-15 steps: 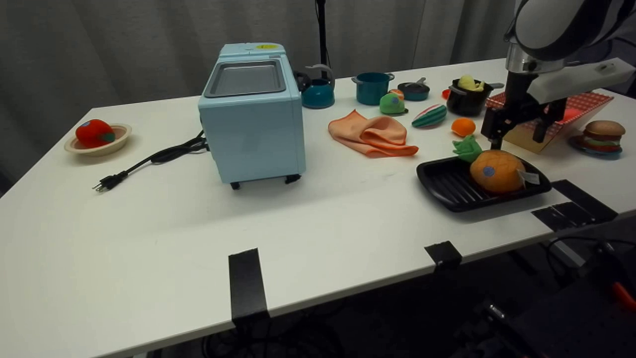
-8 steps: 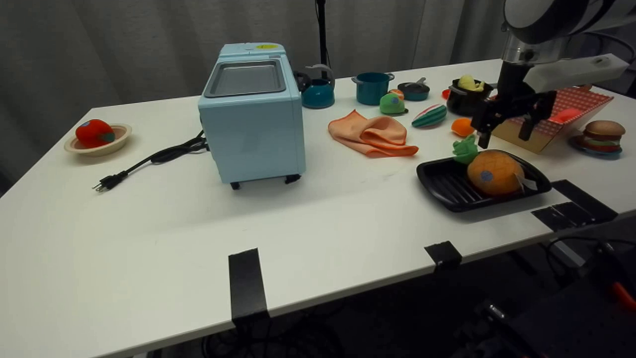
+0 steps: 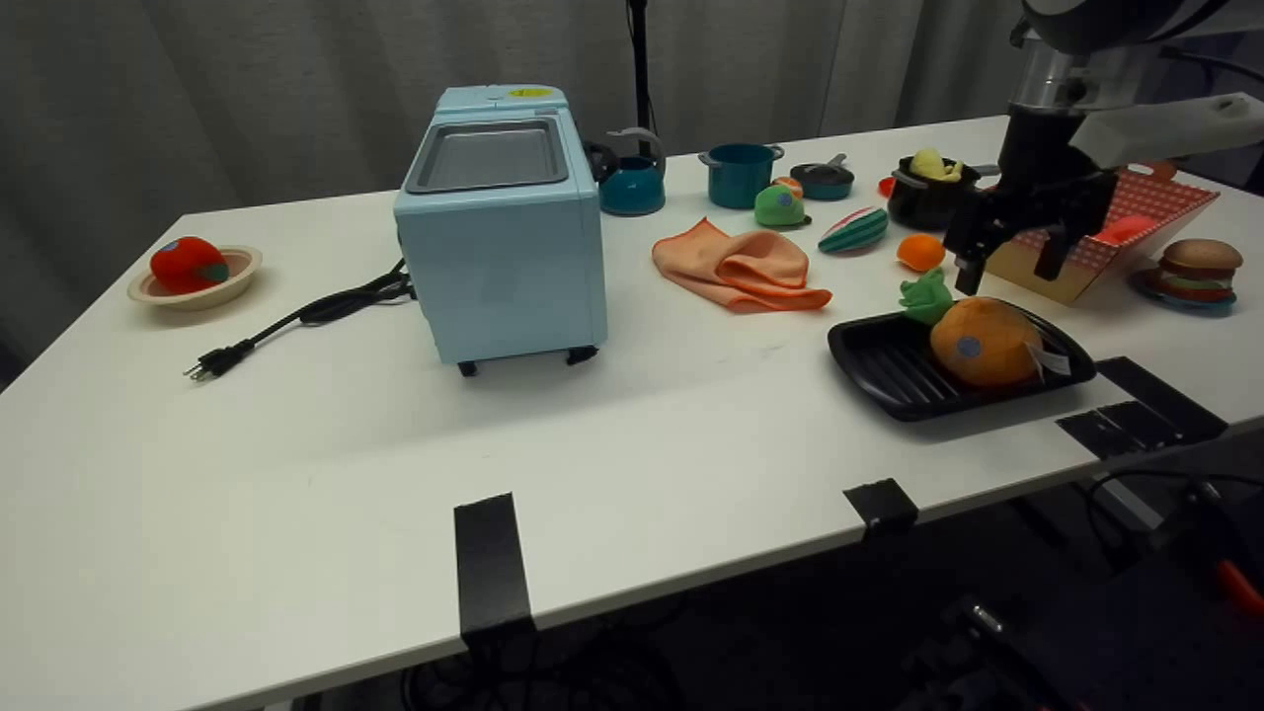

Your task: Remove the pineapple plush toy from the tray and put it in the basket

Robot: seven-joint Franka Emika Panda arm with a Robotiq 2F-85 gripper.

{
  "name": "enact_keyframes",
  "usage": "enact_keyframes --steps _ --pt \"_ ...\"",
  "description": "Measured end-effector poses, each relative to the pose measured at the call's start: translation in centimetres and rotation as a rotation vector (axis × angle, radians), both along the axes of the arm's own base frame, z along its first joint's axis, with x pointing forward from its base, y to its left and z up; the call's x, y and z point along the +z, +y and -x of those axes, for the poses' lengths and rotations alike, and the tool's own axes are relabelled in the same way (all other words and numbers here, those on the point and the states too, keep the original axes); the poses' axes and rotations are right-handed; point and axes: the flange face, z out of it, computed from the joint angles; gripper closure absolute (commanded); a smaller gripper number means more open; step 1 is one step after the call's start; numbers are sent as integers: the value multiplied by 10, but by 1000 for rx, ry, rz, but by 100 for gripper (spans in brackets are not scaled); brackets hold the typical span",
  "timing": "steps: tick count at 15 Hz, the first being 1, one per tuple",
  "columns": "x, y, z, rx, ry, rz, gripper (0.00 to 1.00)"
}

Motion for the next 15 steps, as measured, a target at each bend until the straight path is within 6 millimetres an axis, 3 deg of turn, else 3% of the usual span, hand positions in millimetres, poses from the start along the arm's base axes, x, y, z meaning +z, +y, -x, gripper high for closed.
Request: enact_keyframes --steps 6,11,12,15 --pt "-28 10 30 15 69 -15 0" --pt "-42 28 36 55 47 -11 0" --pt "-44 32 35 67 37 -9 18" --pt "-48 45 31 101 0 -3 42"
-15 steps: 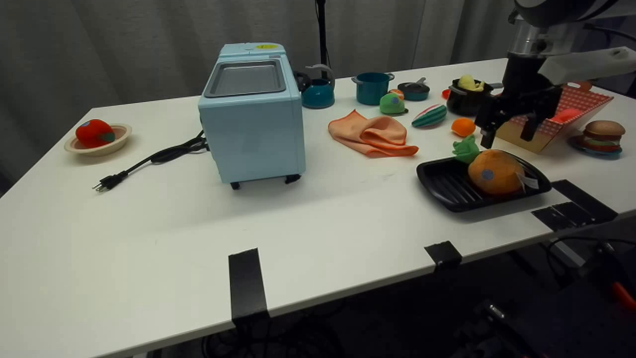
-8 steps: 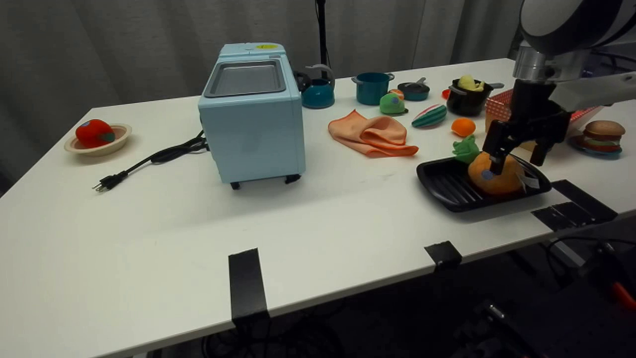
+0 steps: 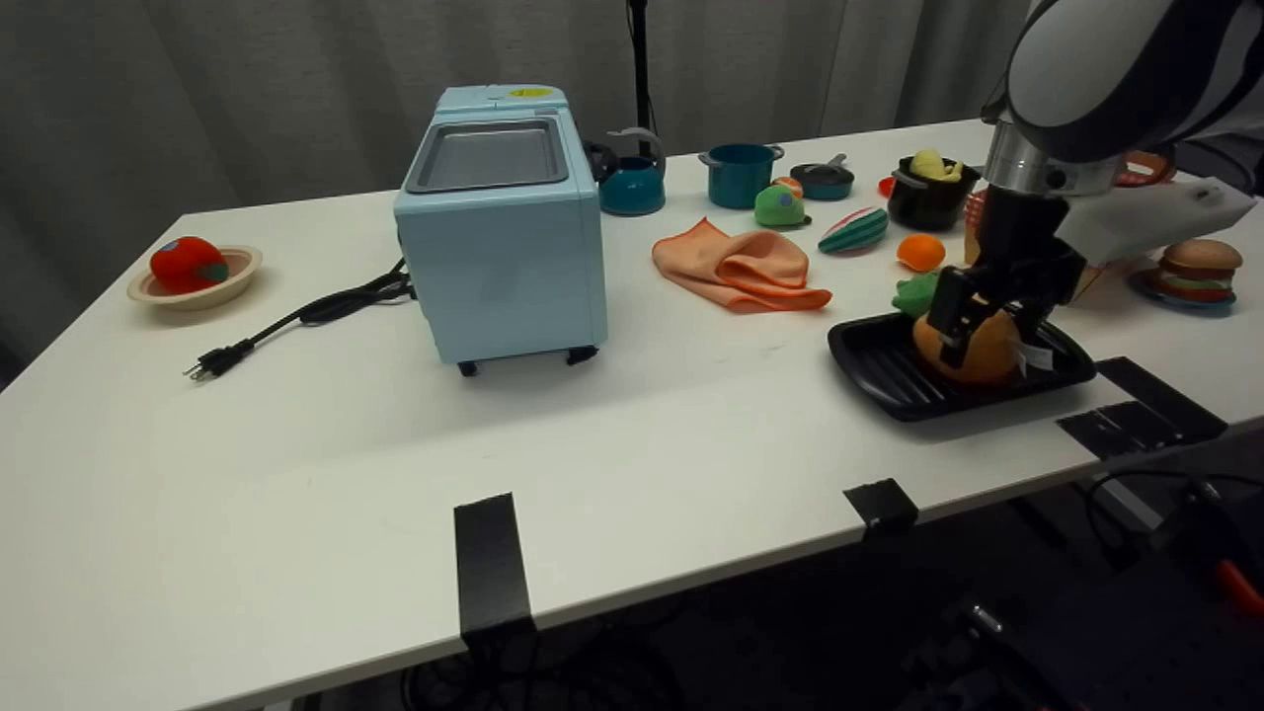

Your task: Remove the pineapple plush toy from the tray and put it in the basket

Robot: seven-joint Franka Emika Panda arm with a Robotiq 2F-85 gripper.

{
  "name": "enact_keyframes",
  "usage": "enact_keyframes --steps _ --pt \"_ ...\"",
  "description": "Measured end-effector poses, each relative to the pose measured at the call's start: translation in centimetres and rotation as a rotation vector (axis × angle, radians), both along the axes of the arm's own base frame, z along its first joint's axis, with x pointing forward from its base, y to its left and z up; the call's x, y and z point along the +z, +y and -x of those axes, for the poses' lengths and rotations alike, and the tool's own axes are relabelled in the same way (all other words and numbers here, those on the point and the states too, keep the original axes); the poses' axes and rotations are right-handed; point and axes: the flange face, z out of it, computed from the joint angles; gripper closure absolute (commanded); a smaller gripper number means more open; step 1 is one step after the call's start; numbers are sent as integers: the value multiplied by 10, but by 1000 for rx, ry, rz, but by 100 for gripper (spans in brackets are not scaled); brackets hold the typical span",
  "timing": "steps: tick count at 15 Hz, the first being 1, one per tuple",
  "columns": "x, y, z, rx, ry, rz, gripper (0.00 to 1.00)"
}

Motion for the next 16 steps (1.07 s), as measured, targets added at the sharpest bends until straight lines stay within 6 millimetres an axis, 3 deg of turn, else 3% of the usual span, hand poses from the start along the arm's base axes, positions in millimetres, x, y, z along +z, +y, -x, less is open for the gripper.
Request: enact_keyframes --steps 8,10,12,16 --pt "6 4 -14 20 -95 11 99" --pt "14 0 -21 24 -115 8 96" --pt "29 -6 -31 23 -148 -3 98" --pt "91 -23 -71 -18 -267 -46 96"
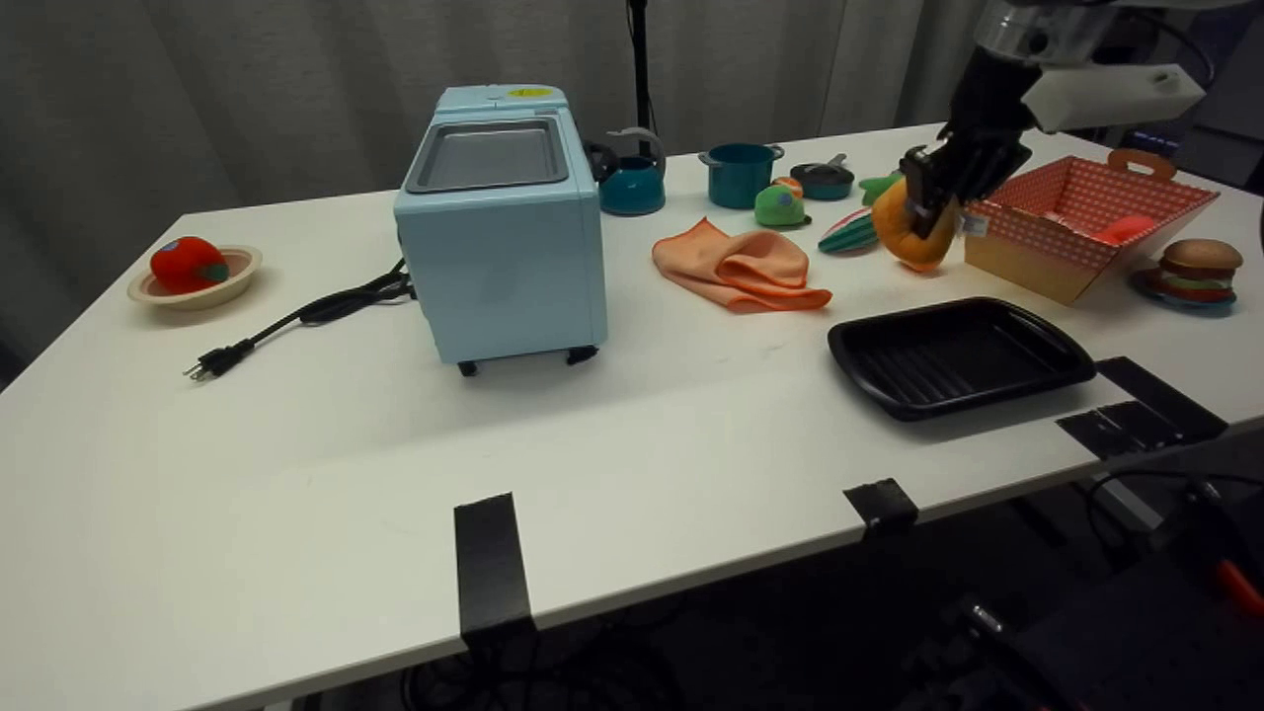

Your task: Remove the pineapple plush toy from the tray and put it in the basket

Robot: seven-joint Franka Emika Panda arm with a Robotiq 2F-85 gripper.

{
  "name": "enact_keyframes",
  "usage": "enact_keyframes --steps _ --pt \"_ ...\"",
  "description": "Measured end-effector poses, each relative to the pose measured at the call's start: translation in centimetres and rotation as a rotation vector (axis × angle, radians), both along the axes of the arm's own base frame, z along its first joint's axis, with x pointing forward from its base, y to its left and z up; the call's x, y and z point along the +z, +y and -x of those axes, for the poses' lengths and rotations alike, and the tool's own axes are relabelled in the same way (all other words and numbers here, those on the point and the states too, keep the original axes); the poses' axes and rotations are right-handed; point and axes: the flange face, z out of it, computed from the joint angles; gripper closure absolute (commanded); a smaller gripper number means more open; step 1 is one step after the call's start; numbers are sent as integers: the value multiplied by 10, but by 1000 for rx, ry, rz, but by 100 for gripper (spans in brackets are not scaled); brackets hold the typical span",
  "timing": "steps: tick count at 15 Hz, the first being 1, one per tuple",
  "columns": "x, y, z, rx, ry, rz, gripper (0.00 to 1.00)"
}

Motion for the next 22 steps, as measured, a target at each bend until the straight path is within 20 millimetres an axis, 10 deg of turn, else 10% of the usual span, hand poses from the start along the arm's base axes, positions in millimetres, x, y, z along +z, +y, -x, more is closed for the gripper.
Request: enact_keyframes --steps 8,15,22 --pt "96 -73 -70 -134 -184 -3 96" --pt "85 -171 -102 -262 -201 62 96" --pt "76 -269 -82 -350 -162 181 96"
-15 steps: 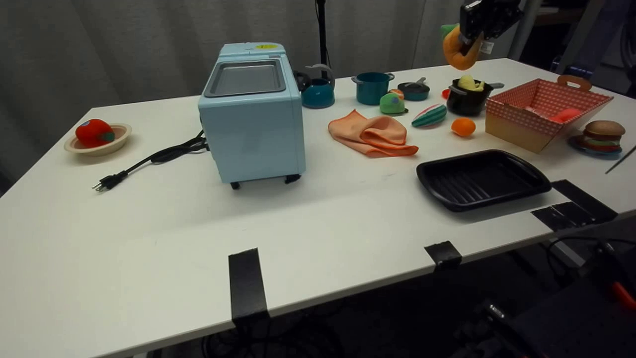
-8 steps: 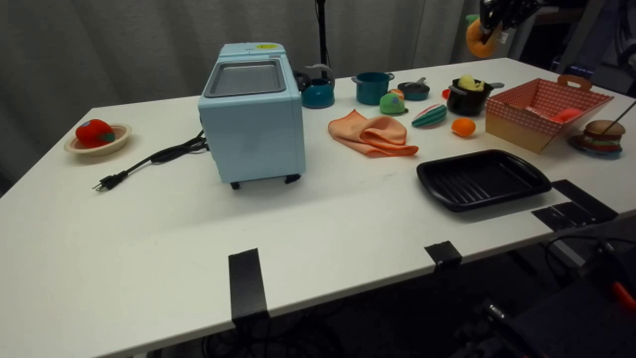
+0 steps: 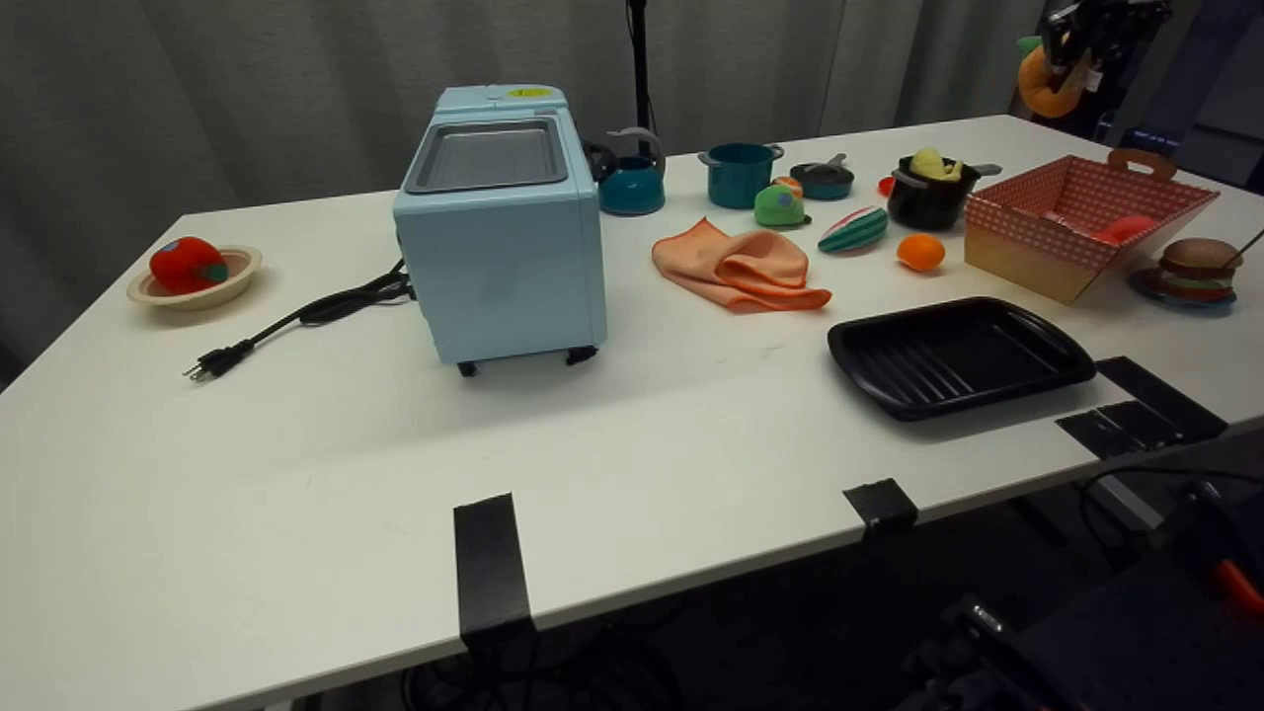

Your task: Remove the pineapple plush toy from the tray and put it in the basket

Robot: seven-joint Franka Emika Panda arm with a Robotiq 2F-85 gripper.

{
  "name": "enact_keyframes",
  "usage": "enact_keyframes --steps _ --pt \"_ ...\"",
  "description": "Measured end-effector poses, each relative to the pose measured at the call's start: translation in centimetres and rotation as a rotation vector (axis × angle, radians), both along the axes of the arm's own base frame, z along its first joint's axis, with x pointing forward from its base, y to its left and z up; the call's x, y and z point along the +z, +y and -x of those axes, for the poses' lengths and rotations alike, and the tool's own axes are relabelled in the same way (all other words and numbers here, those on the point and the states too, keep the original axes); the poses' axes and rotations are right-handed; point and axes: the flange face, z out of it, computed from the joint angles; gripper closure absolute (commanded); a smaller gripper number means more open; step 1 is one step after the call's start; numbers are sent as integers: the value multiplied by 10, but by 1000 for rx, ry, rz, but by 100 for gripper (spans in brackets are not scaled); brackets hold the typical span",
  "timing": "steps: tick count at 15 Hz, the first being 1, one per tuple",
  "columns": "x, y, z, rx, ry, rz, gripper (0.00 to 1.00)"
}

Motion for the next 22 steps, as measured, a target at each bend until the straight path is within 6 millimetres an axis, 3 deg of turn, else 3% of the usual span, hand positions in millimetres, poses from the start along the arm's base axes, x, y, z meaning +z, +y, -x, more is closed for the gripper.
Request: enact_keyframes --steps 2,3,5,12,17,22 --pt "-2 -19 11 -19 21 22 96" --pt "-5 -26 17 -27 34 30 60" --pt "-13 -36 26 -40 66 40 53" --pt "-43 -36 48 -53 148 35 1" --pt "-49 -30 51 -45 162 25 0" --pt "-41 -20 45 -32 154 17 0"
